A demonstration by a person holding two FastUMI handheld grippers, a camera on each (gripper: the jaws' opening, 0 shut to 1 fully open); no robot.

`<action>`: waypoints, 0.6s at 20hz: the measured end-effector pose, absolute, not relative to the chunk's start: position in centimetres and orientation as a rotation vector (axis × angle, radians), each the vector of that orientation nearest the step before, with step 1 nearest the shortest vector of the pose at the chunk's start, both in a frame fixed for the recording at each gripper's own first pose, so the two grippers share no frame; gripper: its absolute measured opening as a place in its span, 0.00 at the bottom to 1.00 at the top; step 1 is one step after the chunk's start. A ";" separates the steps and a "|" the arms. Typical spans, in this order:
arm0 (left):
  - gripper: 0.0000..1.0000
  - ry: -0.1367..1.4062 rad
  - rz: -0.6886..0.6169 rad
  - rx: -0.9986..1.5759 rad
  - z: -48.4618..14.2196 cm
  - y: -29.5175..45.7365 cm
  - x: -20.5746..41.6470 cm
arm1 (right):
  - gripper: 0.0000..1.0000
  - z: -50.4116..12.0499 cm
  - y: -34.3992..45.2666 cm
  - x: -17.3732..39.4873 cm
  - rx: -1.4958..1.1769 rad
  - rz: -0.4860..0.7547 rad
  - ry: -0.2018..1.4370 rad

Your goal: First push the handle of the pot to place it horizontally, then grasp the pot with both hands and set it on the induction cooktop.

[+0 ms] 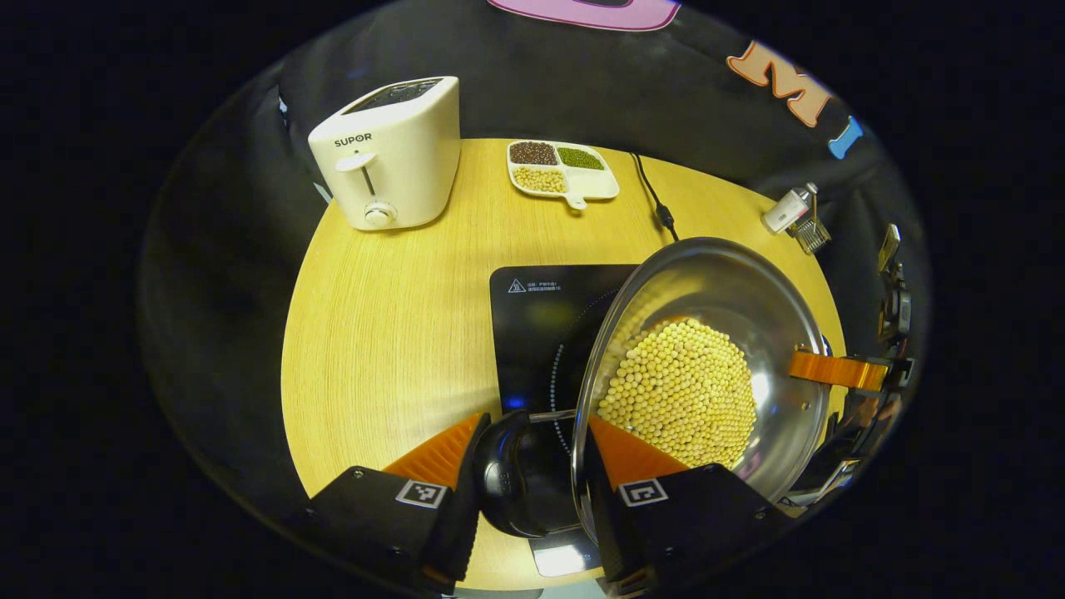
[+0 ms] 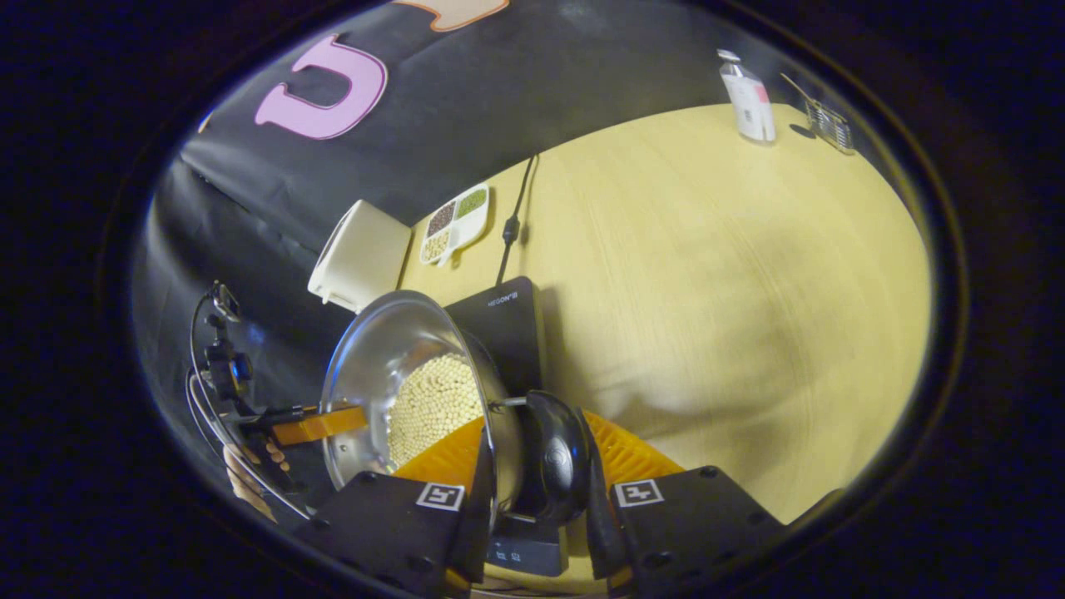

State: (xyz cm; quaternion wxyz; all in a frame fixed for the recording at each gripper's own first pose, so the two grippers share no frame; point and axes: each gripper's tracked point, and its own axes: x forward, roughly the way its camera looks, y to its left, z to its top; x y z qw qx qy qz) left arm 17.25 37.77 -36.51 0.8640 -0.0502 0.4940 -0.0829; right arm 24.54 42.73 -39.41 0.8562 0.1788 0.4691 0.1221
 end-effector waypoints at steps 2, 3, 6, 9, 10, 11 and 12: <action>0.63 1.030 -0.171 -0.108 -36.6 37.7 17.4 | 0.45 -39.4 42.7 24.6 0.376 0.260 0.989; 0.63 1.027 -0.170 -0.114 -36.5 37.6 17.4 | 0.45 -39.4 42.6 24.7 0.377 0.261 0.990; 0.64 1.028 -0.153 -0.125 -36.6 37.7 17.1 | 0.45 -39.6 42.7 24.7 0.386 0.269 1.002; 0.67 1.020 -0.110 -0.110 -36.8 38.1 17.0 | 0.49 -39.2 42.1 24.3 0.397 0.270 1.010; 0.72 1.006 -0.082 -0.092 -36.6 38.6 16.9 | 0.65 -38.6 41.1 24.4 0.380 0.249 0.992; 0.78 0.995 -0.041 -0.068 -36.6 39.4 17.0 | 0.80 -38.1 39.9 24.9 0.356 0.229 0.963; 1.00 0.977 -0.028 -0.079 -35.7 39.4 16.5 | 0.96 -37.5 39.4 24.4 0.356 0.236 0.941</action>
